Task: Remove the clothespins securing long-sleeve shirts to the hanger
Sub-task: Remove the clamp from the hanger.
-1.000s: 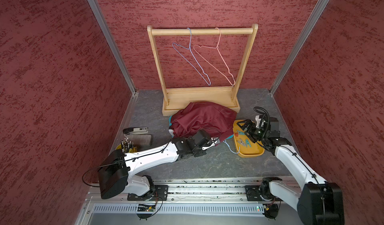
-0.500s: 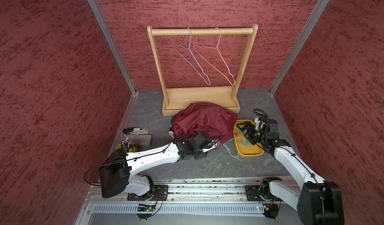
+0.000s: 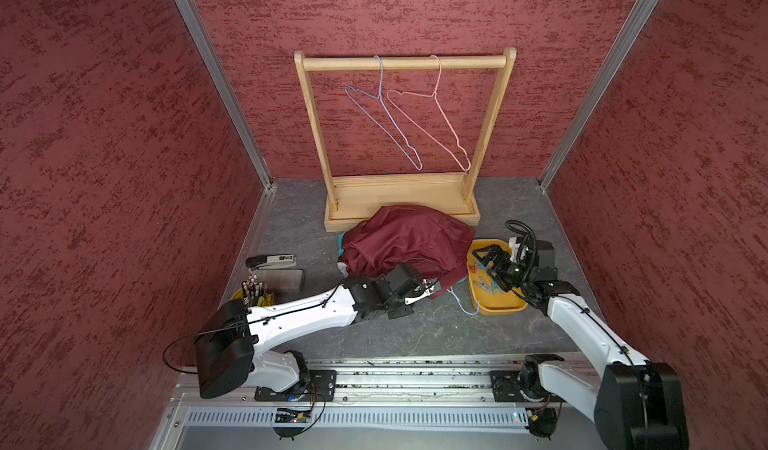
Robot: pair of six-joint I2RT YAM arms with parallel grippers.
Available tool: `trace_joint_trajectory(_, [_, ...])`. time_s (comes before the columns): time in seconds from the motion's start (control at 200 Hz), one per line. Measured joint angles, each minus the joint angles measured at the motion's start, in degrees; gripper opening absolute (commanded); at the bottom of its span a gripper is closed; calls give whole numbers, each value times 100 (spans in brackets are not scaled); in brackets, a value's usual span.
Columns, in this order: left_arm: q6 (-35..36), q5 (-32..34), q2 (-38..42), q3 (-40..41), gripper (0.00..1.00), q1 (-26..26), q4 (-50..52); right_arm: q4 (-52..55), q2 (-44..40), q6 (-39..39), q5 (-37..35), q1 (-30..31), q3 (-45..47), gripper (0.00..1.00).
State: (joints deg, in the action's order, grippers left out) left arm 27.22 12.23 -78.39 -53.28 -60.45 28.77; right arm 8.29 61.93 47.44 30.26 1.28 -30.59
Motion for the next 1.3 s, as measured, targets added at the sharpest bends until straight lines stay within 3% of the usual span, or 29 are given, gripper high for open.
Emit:
trace_joint_trajectory(0.817, [-116,-195,83,-256,6,2,472,-160,66,22,2,0,68,99])
trace_joint_trajectory(0.872, [-149,-214,83,-271,9,2,485,-162,85,26,2,0,68,99])
trace_joint_trajectory(0.967, [-175,-221,81,-278,35,2,492,-164,103,31,2,0,68,99])
trace_joint_trajectory(1.042, [-208,-254,74,-278,47,0,501,-170,114,31,2,0,68,99])
trace_joint_trajectory(1.297, [-240,-321,72,-278,50,0,520,-264,190,33,9,0,68,99])
